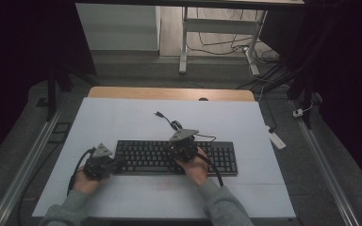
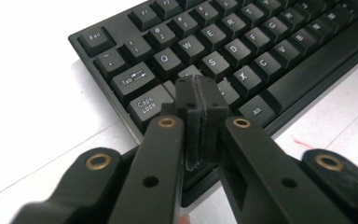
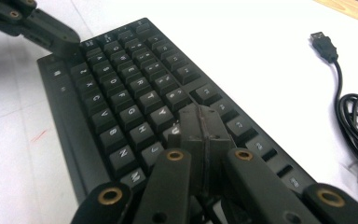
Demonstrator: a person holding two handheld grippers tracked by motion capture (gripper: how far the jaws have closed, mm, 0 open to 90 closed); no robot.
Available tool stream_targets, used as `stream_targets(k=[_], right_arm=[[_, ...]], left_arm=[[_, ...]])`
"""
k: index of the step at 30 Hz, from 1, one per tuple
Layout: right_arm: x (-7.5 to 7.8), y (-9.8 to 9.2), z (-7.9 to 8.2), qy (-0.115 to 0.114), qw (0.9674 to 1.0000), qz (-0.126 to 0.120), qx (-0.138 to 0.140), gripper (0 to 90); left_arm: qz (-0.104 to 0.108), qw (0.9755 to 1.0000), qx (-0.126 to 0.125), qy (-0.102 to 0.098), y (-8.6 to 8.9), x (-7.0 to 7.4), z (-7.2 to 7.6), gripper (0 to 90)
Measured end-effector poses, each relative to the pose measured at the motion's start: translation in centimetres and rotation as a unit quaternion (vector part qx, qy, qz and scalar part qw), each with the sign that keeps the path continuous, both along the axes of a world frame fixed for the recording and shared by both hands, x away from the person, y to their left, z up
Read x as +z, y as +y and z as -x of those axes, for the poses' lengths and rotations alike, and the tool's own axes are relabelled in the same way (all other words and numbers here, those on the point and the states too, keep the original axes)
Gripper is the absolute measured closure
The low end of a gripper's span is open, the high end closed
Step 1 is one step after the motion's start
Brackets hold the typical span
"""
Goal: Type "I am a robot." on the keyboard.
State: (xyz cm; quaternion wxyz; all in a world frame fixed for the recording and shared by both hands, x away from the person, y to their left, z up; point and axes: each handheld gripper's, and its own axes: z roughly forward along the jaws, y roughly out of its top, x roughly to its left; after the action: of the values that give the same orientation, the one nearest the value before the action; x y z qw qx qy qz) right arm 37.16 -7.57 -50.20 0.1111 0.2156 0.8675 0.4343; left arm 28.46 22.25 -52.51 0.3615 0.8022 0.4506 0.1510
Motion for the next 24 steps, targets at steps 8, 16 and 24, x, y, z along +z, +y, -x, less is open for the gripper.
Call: stream_targets(k=[8, 16, 24], right_arm=[[0.5, -2.5, 0.4, 0.001, 0.9999, -0.001, -0.013, 72.6], [1.1, -5.3, 1.2, -0.006, 0.9994, -0.006, -0.035, 61.9], [0.9, -7.9, 2.3, -0.007, 0.9991, -0.007, -0.042, 59.5]], left_arm=[[0.029, 0.9994, 0.006, -0.017, 0.4, 0.6, 0.2, 76.1], [0.042, 0.9989, 0.013, -0.018, 0.7, 0.7, 0.1, 55.5], [0.045, 0.9988, 0.009, -0.017, 0.6, 0.9, 0.1, 44.1]])
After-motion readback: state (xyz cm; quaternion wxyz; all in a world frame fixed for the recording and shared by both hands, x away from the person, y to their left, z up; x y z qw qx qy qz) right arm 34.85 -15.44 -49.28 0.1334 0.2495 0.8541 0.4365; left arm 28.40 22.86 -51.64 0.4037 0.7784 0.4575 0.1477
